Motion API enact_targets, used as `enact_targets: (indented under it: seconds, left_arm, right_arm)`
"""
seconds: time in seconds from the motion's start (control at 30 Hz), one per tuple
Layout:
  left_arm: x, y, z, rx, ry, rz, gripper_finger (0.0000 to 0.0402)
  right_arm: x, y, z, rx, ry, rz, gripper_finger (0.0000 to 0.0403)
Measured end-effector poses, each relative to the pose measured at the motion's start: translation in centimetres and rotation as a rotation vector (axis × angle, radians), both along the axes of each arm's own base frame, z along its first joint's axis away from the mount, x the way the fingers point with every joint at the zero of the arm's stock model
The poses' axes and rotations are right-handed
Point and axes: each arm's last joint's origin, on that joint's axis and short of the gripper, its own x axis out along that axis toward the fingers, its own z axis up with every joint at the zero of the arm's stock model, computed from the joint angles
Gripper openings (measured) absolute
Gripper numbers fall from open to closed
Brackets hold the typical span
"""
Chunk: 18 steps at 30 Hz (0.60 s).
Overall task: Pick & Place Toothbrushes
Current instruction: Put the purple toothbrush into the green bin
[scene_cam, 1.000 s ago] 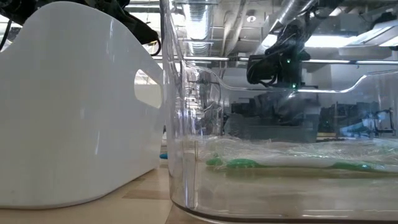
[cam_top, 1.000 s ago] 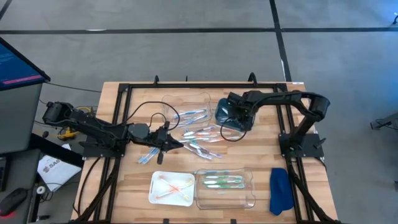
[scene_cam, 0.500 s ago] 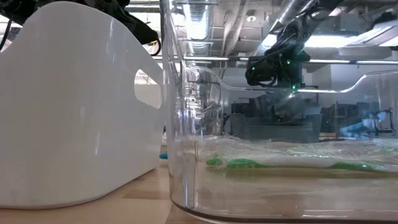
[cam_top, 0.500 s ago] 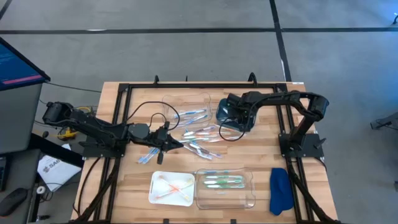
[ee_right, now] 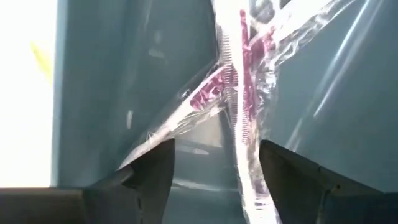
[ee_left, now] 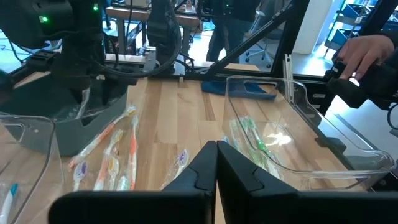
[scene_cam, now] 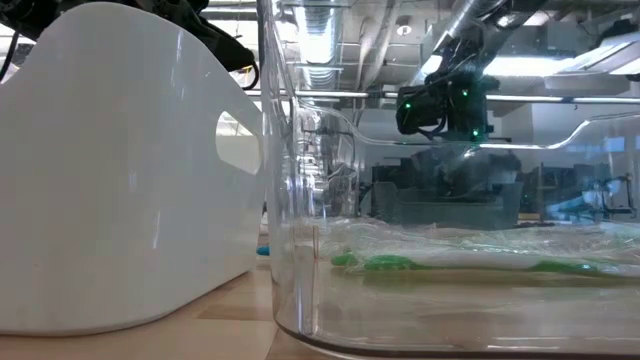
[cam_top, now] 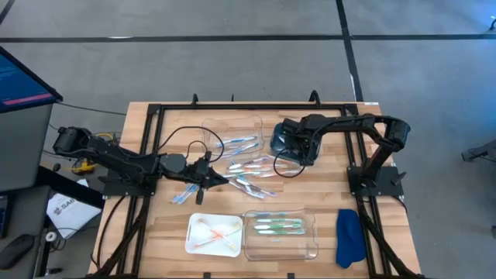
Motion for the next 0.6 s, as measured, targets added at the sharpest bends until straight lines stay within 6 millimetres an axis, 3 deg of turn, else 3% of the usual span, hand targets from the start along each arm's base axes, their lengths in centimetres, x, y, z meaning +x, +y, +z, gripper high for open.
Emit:
enact_targets:
  seconds: [0.33,0.6]
  left_arm:
    - [0.0,0.0,0.0,-0.003,0.001,0.0,0.0001]
    - [0.0,0.0,0.0,-0.003,0.001,0.0,0.0001]
  right_arm:
    - [0.6,-0.3,1.6,-0.012,-0.028,-0.006,0.0239]
    - [0.1,0.0,4.5,-0.058,-0.133,-0.007,0.024]
